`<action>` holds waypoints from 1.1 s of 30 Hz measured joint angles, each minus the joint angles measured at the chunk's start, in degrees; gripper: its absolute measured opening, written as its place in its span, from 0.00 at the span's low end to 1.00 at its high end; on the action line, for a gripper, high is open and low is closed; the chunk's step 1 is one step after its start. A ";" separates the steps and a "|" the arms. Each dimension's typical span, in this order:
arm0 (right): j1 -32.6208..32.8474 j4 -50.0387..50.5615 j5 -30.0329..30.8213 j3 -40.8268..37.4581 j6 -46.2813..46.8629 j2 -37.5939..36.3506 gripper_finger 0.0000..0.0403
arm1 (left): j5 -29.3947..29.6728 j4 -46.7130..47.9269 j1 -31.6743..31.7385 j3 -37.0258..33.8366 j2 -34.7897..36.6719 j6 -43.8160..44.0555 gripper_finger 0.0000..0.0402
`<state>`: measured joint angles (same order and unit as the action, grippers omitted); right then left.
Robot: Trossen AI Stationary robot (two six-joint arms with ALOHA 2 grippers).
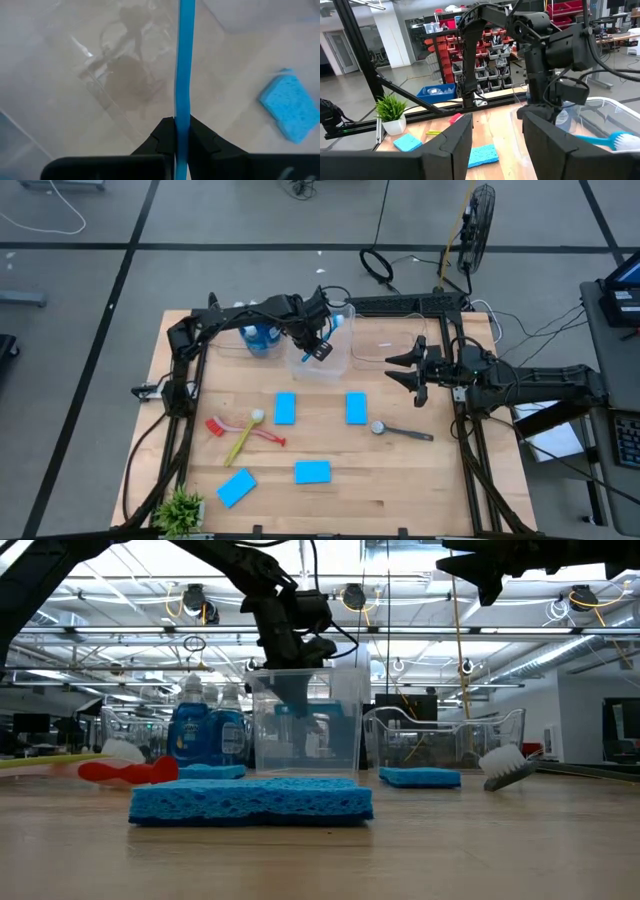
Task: Pick & Place Kitchen Sink Supplies
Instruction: Put the blue dish brush into the transparent container, then put the gray dish brush into the transparent container
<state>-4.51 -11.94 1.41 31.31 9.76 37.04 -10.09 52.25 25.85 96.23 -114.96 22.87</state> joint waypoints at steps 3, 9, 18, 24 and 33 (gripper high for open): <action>0.00 -0.03 0.00 0.00 0.01 0.00 0.40 | 0.62 0.23 -0.04 0.02 -0.20 -0.37 0.08; 0.00 -0.22 0.00 0.00 0.01 0.00 0.40 | 0.48 0.07 -0.09 0.02 -0.20 -1.37 0.08; 0.00 -0.22 0.00 0.00 0.02 0.00 0.40 | 2.69 0.09 -0.58 0.02 -0.28 -0.27 0.20; 0.02 -0.22 -0.01 0.00 0.04 0.00 0.40 | 2.57 0.18 -0.53 0.02 -0.10 1.27 0.33; 0.09 -0.22 -0.02 0.00 0.04 0.00 0.40 | 2.76 -0.18 -0.81 -0.03 5.66 0.99 0.47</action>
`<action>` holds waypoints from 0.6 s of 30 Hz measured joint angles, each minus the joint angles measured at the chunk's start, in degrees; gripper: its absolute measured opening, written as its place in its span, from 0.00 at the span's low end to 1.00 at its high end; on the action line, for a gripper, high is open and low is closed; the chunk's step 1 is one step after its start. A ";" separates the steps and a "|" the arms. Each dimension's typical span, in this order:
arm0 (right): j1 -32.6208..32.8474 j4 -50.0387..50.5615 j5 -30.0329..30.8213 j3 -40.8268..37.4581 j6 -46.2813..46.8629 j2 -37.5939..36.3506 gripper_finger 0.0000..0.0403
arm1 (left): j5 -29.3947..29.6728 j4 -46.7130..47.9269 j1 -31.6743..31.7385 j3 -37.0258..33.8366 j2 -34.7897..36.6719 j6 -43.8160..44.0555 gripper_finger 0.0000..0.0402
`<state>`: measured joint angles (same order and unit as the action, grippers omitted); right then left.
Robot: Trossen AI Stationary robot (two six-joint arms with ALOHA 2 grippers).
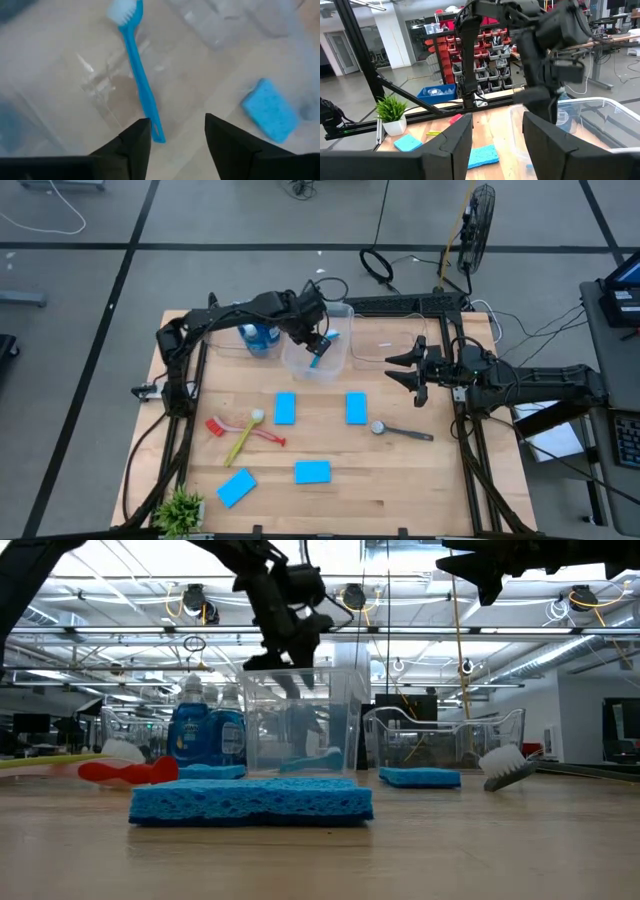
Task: Pick & Place Kitchen Sink Supplies
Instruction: Put the gray dish brush into the transparent container
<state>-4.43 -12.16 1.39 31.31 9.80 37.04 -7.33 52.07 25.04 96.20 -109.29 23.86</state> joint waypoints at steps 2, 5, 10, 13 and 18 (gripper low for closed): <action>0.00 0.00 0.00 0.00 0.02 0.00 0.40 | 0.91 -0.37 -0.41 0.00 1.79 0.00 0.48; 0.00 -0.57 -0.04 0.00 2.84 0.00 0.40 | 1.36 -3.06 -1.45 0.00 4.86 -0.06 0.49; 0.02 -4.59 -2.14 0.00 4.39 0.00 0.40 | 1.85 -7.61 -4.13 0.00 10.10 -2.15 0.49; 0.05 -7.26 -3.43 0.00 3.00 -0.03 0.40 | 5.24 -8.55 -6.12 0.02 13.38 -3.69 0.49; 1.06 -6.67 -2.95 0.00 -0.34 -0.04 0.40 | 12.09 -6.18 -9.62 0.02 17.83 -6.56 0.49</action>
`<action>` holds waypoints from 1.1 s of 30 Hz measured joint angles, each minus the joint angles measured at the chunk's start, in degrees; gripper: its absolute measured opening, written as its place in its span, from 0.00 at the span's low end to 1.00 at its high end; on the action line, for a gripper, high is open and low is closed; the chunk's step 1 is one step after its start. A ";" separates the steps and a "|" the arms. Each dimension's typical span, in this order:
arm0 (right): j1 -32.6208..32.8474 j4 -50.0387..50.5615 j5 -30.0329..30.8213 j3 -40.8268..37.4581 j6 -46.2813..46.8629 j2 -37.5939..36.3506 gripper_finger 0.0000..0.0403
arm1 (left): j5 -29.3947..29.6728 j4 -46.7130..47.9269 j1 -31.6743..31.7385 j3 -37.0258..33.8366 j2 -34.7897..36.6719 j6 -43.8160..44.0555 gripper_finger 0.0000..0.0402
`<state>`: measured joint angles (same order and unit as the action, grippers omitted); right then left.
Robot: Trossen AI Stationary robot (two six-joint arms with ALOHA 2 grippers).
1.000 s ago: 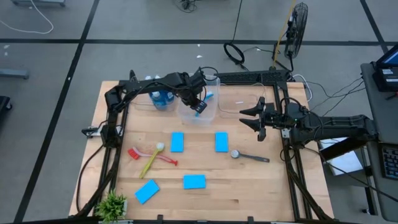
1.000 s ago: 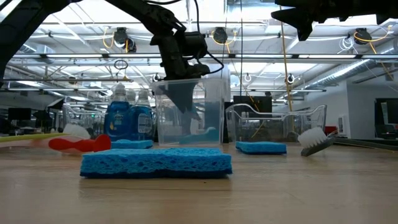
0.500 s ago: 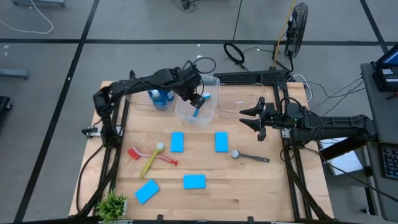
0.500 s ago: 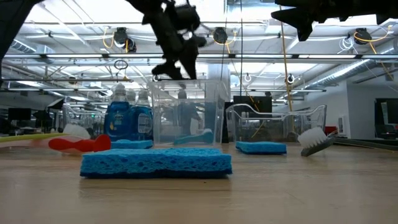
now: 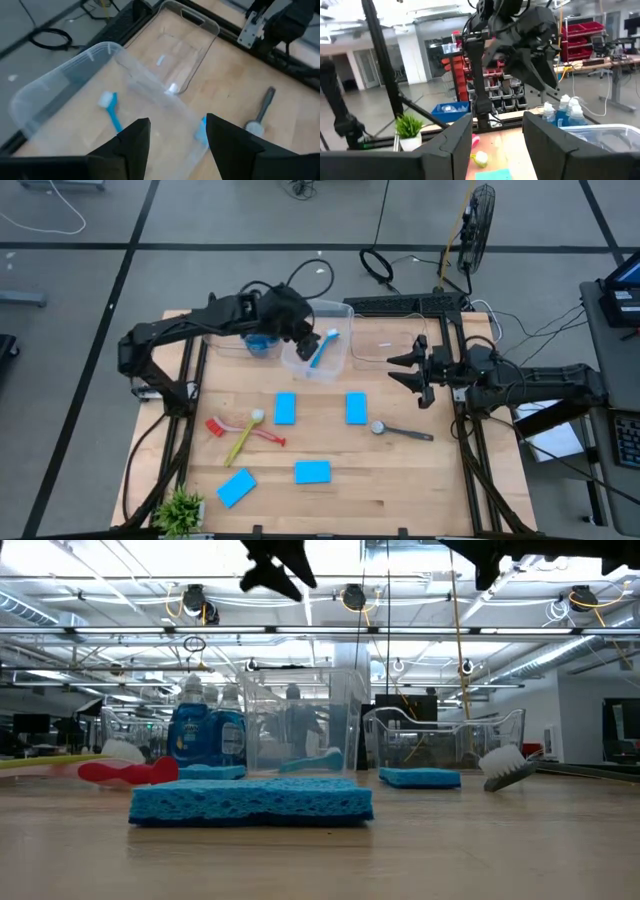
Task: Pick & Place Kitchen Sink Supplies
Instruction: Put the gray dish brush into the transparent container
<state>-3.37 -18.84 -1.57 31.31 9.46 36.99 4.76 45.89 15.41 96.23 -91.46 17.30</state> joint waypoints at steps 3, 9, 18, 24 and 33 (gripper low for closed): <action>1.11 1.89 1.49 0.04 -1.17 -0.04 0.40 | 2.39 2.80 -1.92 0.00 2.00 -0.35 0.49; 3.97 22.04 7.07 7.75 -3.29 0.68 0.40 | 7.66 8.92 -5.72 0.00 4.74 -1.32 0.49; 7.72 51.76 10.36 20.40 -1.21 6.13 0.40 | 11.59 10.89 -7.40 0.03 7.63 -2.65 0.49; 9.60 65.38 5.55 23.39 2.62 11.48 0.40 | 12.37 10.69 -7.36 -3.36 10.59 -2.64 0.49; 11.72 73.71 -0.22 23.41 2.74 18.76 0.40 | 13.41 1.31 -7.36 -17.49 19.25 1.07 0.49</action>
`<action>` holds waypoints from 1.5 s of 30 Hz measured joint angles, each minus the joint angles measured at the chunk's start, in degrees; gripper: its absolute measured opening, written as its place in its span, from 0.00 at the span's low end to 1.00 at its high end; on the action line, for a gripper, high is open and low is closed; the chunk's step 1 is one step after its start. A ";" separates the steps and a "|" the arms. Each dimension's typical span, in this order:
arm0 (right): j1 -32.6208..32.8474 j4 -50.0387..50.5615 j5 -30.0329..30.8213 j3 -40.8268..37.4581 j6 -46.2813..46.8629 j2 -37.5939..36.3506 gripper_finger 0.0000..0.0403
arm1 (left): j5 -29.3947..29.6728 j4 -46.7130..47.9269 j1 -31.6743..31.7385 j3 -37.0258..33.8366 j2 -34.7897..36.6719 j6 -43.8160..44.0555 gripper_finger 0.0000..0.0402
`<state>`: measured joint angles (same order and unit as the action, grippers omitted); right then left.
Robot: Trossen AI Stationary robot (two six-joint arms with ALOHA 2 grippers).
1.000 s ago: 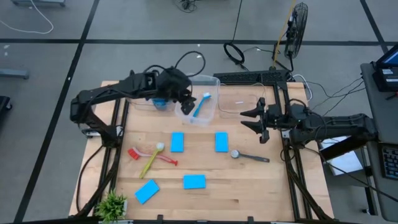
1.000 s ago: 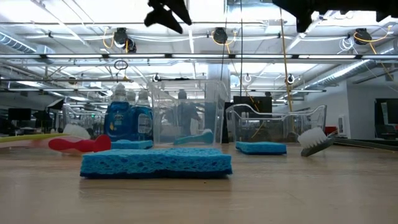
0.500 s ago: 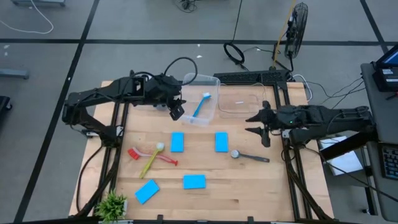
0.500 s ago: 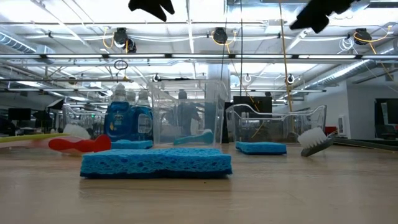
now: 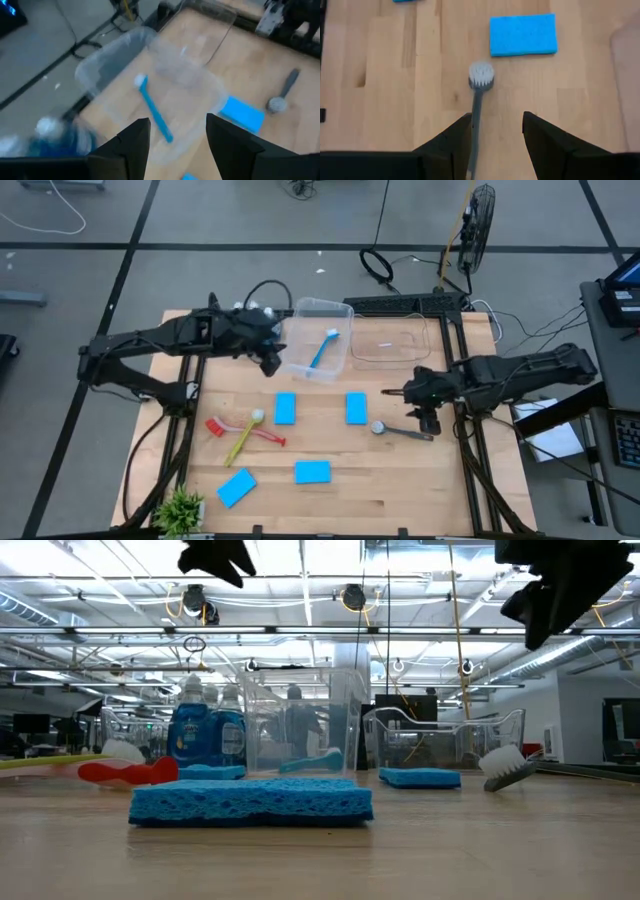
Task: Pick & Place Kitchen Sink Supplies
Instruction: Put the gray dish brush into the transparent container
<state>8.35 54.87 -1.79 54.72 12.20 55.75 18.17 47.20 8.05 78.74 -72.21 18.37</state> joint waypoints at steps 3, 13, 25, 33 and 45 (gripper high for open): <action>0.01 1.35 -1.84 -0.02 -0.91 1.96 0.43 | -0.30 -4.38 -0.18 -5.10 3.89 1.80 0.49; 0.01 -0.19 -4.04 -0.02 -1.57 7.34 0.57 | 0.22 -11.29 -2.41 -17.72 15.42 3.80 0.49; 0.01 -3.08 -3.91 -0.09 -2.38 14.05 0.58 | 1.47 -13.20 -2.95 -25.57 26.21 3.54 0.49; -0.01 -4.75 -2.78 -1.29 -0.38 17.03 0.59 | 1.42 -13.28 -2.97 -29.50 31.61 4.33 0.49; 0.37 -17.93 -5.94 -12.70 5.34 17.13 0.59 | 0.80 -14.09 -2.95 -30.42 32.90 4.65 0.49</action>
<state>8.71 36.94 -7.73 42.02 17.55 72.89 18.98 33.10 5.10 48.31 -39.31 23.02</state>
